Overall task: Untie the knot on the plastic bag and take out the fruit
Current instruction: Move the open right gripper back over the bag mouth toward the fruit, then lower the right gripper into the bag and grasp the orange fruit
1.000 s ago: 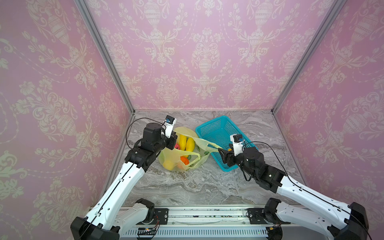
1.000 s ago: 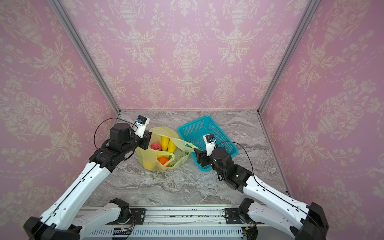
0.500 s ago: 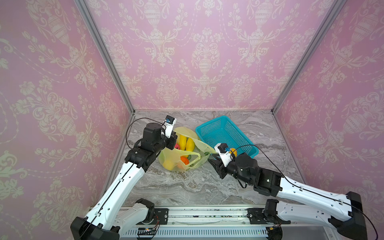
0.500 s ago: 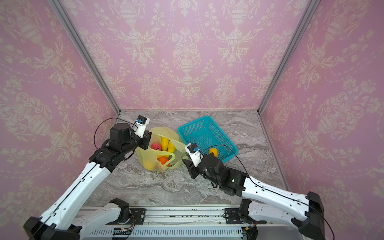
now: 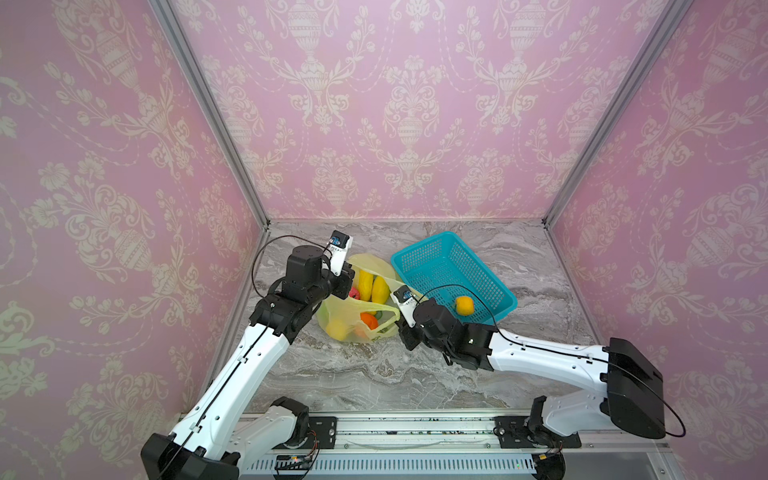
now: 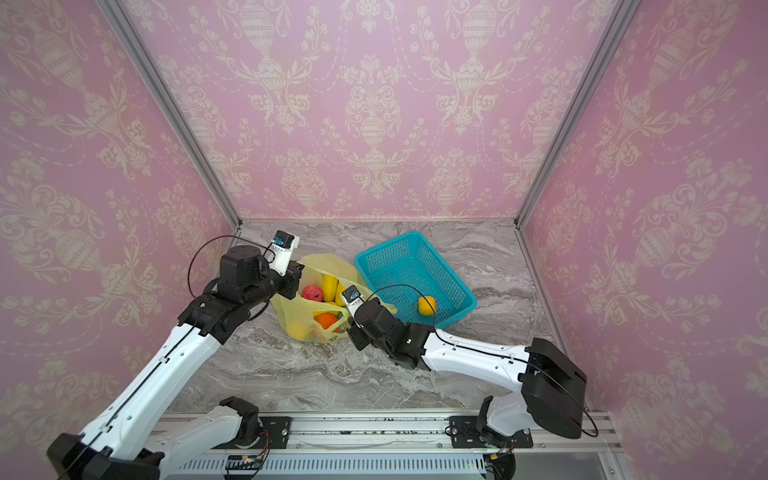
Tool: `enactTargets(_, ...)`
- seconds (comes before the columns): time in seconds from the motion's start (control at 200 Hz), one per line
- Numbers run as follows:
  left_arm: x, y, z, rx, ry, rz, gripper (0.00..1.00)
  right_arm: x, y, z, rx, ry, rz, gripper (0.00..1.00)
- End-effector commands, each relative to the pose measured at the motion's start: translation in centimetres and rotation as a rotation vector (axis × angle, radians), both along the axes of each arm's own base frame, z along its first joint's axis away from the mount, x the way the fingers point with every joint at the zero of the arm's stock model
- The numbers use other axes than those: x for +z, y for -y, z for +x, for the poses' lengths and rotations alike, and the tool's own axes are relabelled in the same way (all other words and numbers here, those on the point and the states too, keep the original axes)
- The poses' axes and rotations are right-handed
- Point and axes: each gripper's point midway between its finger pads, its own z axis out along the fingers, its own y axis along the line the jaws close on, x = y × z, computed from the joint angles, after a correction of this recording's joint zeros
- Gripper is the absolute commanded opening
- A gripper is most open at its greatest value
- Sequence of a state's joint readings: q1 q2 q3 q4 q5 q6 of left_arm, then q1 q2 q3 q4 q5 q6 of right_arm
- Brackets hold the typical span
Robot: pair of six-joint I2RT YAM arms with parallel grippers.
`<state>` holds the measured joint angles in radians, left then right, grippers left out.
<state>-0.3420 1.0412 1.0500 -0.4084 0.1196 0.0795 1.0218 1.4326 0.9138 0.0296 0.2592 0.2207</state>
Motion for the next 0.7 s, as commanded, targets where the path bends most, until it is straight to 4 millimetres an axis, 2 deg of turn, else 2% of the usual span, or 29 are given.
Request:
enactTargets(0.0, 0.6, 0.0, -0.2, -0.003, 0.011, -0.027, 0.00, 0.7, -1.0, 1.6, -0.032, -0.016, 0.105, 0.24)
enactTargets(0.08, 0.5, 0.0, -0.1, -0.002, 0.010, -0.027, 0.00, 0.7, -1.9, 2.0, -0.004, -0.035, 0.163, 0.26)
enactTargets(0.17, 0.6, 0.0, -0.2, -0.001, 0.011, -0.026, 0.00, 1.4, -3.1, 1.5, 0.076, -0.038, 0.256, 0.35)
enactTargets(0.295, 0.5, 0.0, -0.1, -0.003, 0.011, -0.028, 0.00, 1.9, -3.3, 1.4, 0.098, -0.041, 0.322, 0.40)
enactTargets(0.375, 0.5, 0.1, -0.1, -0.004, 0.010, -0.028, 0.00, 1.1, -3.9, 1.4, 0.102, -0.059, 0.291, 0.37)
enactTargets(0.485, 0.5, 0.0, -0.1, -0.003, 0.007, -0.027, 0.00, -0.3, -5.5, 1.2, 0.104, -0.062, 0.181, 0.30)
enactTargets(0.696, 0.6, 0.0, -0.2, -0.002, 0.011, -0.027, 0.00, -2.2, -8.6, 0.2, 0.150, -0.029, 0.091, 0.31)
